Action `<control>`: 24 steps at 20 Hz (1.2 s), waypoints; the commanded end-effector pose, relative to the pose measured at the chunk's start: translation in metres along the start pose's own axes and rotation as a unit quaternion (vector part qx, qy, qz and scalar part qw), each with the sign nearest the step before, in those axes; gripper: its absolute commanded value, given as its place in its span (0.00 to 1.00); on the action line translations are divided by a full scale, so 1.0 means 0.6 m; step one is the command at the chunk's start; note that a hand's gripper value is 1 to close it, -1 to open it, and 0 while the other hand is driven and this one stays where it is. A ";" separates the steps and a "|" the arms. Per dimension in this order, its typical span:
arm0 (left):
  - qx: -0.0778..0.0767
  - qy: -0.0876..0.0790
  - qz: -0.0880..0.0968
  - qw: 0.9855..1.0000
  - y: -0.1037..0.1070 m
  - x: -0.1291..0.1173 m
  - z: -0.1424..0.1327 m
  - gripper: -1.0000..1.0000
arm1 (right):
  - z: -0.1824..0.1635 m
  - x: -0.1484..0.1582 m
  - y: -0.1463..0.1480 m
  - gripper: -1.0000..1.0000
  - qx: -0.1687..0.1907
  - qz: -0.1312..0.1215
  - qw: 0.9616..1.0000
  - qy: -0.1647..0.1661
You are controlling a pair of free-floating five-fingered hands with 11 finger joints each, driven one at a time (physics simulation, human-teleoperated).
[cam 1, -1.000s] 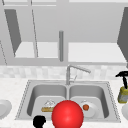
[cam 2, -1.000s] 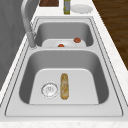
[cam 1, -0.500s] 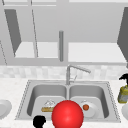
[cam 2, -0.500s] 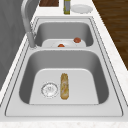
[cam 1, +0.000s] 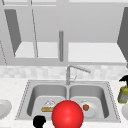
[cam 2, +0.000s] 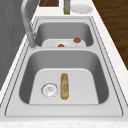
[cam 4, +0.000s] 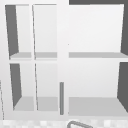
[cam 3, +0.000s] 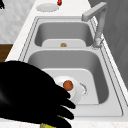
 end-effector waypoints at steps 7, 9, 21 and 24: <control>0.000 0.000 0.000 1.000 0.000 0.000 0.000 0.50 | -0.003 -0.026 0.028 0.00 0.019 -0.001 1.000 0.001; 0.000 0.000 0.000 1.000 0.000 0.000 0.000 0.50 | -0.005 -0.027 0.030 0.00 0.024 -0.001 1.000 0.004; 0.000 0.000 0.000 1.000 0.000 0.000 0.000 0.50 | -0.010 -0.030 0.038 0.00 0.028 0.002 1.000 0.005; 0.000 0.000 0.000 1.000 0.000 0.000 0.000 0.50 | -0.012 -0.029 0.040 0.00 0.028 0.002 1.000 0.005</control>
